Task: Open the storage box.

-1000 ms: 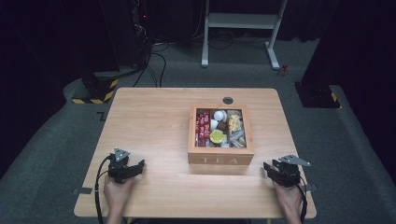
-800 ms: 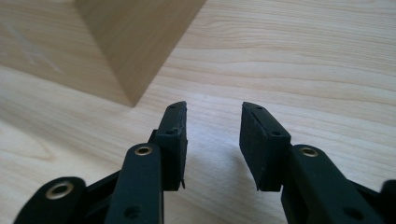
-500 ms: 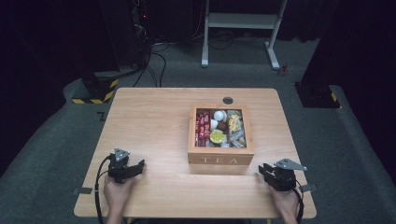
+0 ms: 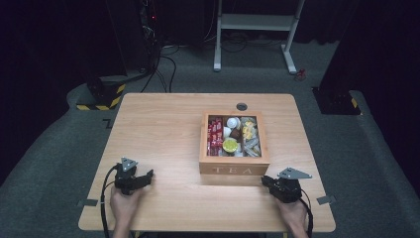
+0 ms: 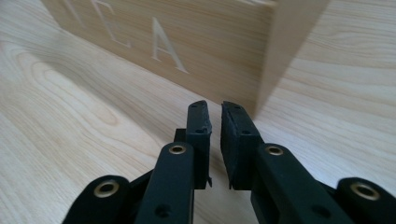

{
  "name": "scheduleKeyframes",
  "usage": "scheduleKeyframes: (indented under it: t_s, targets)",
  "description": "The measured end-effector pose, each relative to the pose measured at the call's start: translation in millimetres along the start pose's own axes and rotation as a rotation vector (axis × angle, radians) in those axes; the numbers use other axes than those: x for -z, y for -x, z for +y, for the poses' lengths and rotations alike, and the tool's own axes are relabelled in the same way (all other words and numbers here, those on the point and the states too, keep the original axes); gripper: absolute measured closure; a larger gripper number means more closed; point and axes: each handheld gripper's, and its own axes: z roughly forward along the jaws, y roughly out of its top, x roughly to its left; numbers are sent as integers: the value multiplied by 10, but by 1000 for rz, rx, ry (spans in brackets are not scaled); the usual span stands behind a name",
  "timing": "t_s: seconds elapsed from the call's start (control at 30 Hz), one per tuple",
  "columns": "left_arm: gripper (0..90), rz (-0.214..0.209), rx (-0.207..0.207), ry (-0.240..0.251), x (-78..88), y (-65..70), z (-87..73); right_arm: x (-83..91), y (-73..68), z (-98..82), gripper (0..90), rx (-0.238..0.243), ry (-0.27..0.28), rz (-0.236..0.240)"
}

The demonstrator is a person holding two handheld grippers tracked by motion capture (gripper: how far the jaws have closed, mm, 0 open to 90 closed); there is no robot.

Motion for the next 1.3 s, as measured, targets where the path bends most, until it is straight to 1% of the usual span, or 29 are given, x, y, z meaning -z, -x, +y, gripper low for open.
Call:
scheduleKeyframes:
  t_s: [0.03,0.13,0.17,0.2,0.27,0.4,0.43,0.47,0.53,0.6,0.8,0.93,1.1,1.2,1.3]
  targets:
    - [239,1,-1,-1,0,1,0,-13,-8,14,827,13,1,7]
    - [240,1,-2,-2,1,-1,1,-50,-62,66,842,18,3,30]
    - [240,1,-1,0,0,0,0,-59,-68,80,847,30,5,33]
    - [240,1,-1,-2,0,1,1,-85,-90,113,859,35,9,48]
    - [240,1,-1,-2,1,1,1,-98,-102,129,866,30,9,56]
    - [240,2,-3,-2,1,0,1,-168,-163,217,895,46,11,78]
    - [240,2,-3,-2,1,0,1,-168,-163,217,895,46,11,78]
    - [240,1,-2,-2,1,0,1,-187,-198,256,898,48,12,87]
    - [240,1,-1,-2,1,1,1,-208,-215,292,899,57,19,97]
    - [240,0,0,0,0,0,0,-231,-223,318,899,49,20,106]
    - [240,0,-1,-1,0,0,0,-259,-253,388,900,53,14,112]
    - [240,1,-2,-2,1,-1,1,-269,-283,425,900,74,15,112]
    - [240,1,-4,-2,1,-3,2,-268,-294,432,900,60,21,119]
    - [240,-1,0,-1,0,-1,1,-254,-294,447,900,60,34,124]
    - [239,4,-5,-2,-1,4,1,-228,-308,468,900,54,46,126]
